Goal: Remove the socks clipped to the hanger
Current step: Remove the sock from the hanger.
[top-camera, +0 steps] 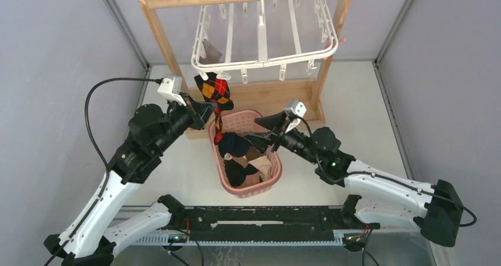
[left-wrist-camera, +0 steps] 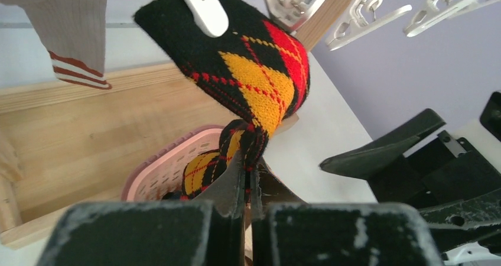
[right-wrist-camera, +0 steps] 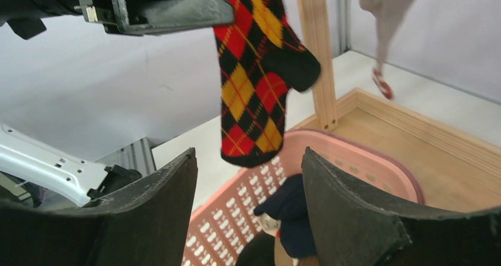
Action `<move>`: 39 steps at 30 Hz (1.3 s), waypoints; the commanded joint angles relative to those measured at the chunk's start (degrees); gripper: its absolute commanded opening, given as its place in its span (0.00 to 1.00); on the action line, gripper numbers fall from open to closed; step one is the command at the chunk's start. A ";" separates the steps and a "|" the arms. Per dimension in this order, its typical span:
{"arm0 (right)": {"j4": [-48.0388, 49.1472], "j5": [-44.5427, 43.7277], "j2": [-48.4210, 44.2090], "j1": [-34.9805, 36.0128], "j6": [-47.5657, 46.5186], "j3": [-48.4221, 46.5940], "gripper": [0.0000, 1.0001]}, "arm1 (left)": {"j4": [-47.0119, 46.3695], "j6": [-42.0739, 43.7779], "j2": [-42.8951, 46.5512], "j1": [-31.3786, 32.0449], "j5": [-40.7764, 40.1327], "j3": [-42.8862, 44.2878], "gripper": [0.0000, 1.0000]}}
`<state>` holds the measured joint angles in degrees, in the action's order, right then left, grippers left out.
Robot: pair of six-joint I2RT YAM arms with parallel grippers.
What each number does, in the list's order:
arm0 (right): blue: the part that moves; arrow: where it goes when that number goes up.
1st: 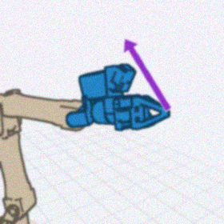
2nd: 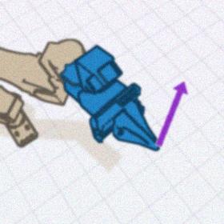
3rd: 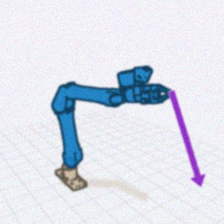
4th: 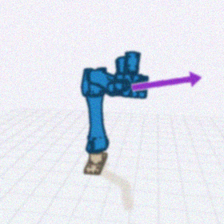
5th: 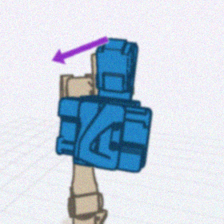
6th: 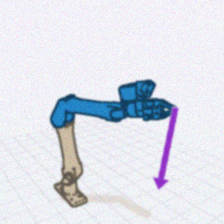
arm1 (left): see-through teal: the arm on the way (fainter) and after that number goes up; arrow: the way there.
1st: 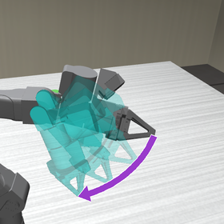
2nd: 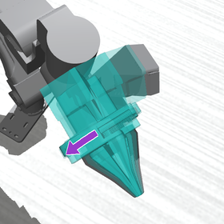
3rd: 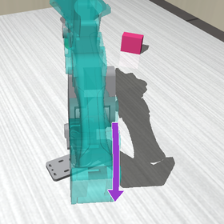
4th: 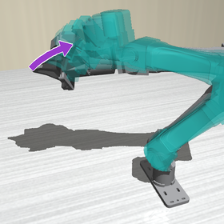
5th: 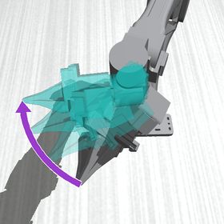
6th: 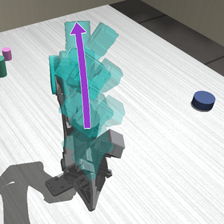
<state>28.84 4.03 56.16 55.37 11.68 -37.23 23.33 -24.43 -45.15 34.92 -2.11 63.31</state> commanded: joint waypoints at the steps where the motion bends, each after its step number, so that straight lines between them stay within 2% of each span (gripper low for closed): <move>1: -1.11 0.82 4.99 2.60 -1.56 -7.07 0.75 | -1.62 -2.72 -1.42 2.77 0.03 4.50 0.01; 6: -4.51 -6.80 11.46 5.73 -3.08 -13.84 0.89 | -1.62 -4.13 -2.39 6.61 -3.20 5.06 0.01; 16: -7.77 -18.04 17.34 8.42 -4.50 -19.33 0.90 | -1.28 -5.56 -2.39 11.30 -6.07 4.97 0.01; 17: -7.90 -18.74 17.38 8.38 -4.40 -19.34 0.88 | -1.20 -5.61 -2.40 11.56 -6.19 5.05 0.01; 19: -8.01 -19.35 17.40 8.37 -4.46 -19.30 0.77 | -1.13 -5.73 -2.32 11.88 -6.23 5.07 0.02; 25: -7.40 -17.04 17.40 8.32 -5.34 -19.30 0.24 | -0.73 -5.76 -2.61 12.36 -6.63 4.98 0.05; 28: -7.84 -16.65 17.33 8.35 -5.30 -19.28 0.04 | -0.68 -5.75 -2.76 12.33 -6.84 4.77 0.08; 29: -8.02 -16.61 17.32 8.40 -5.27 -19.28 0.00 | -0.67 -5.73 -2.83 12.29 -7.00 4.66 0.11; 31: -8.51 -16.58 17.11 8.44 -5.25 -19.09 0.00 | -0.79 -5.62 -2.73 12.37 -7.21 4.23 0.16; 34: -8.12 -16.51 16.43 8.53 -5.18 -18.25 0.00 | -1.01 -4.99 -2.22 12.30 -7.91 3.70 0.30; 37: -7.90 -16.54 15.73 8.55 -5.10 -17.28 0.00 | -1.01 -4.21 -1.49 12.30 -8.73 3.20 0.37; 39: -7.84 -16.45 15.44 8.53 -5.09 -16.86 0.00 | -1.01 -3.79 -0.88 12.24 -9.23 2.99 0.47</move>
<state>19.38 -12.75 73.71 63.44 6.59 -54.15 23.90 -29.45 -47.81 46.92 -9.39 64.62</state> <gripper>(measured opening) 0.009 0.399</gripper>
